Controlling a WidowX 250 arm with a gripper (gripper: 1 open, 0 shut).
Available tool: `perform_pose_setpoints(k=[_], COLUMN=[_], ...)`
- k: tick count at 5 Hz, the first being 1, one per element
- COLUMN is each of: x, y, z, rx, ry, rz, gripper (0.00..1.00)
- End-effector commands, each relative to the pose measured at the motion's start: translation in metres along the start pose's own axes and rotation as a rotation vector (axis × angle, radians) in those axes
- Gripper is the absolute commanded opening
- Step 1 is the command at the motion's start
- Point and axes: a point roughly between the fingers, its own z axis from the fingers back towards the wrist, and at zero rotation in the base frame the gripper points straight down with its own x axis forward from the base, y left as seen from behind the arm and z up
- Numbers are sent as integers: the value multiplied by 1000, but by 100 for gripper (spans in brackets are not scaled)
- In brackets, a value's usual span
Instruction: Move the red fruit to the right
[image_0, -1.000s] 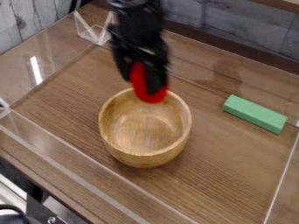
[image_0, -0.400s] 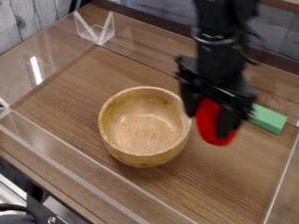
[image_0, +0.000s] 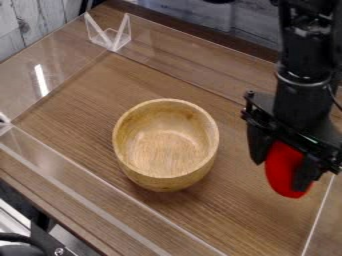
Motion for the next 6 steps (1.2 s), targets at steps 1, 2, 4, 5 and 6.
perform_pose_setpoints(k=[1, 2, 4, 5, 6], x=[4, 0, 5, 5, 6], y=[-5, -6, -7, 0, 10], z=[16, 21, 4, -19, -45], rx=[14, 35, 12, 22, 28], ry=[-63, -80, -74, -73, -96], rz=[95, 186, 79, 119, 138], gripper=[0, 0, 0, 0, 0])
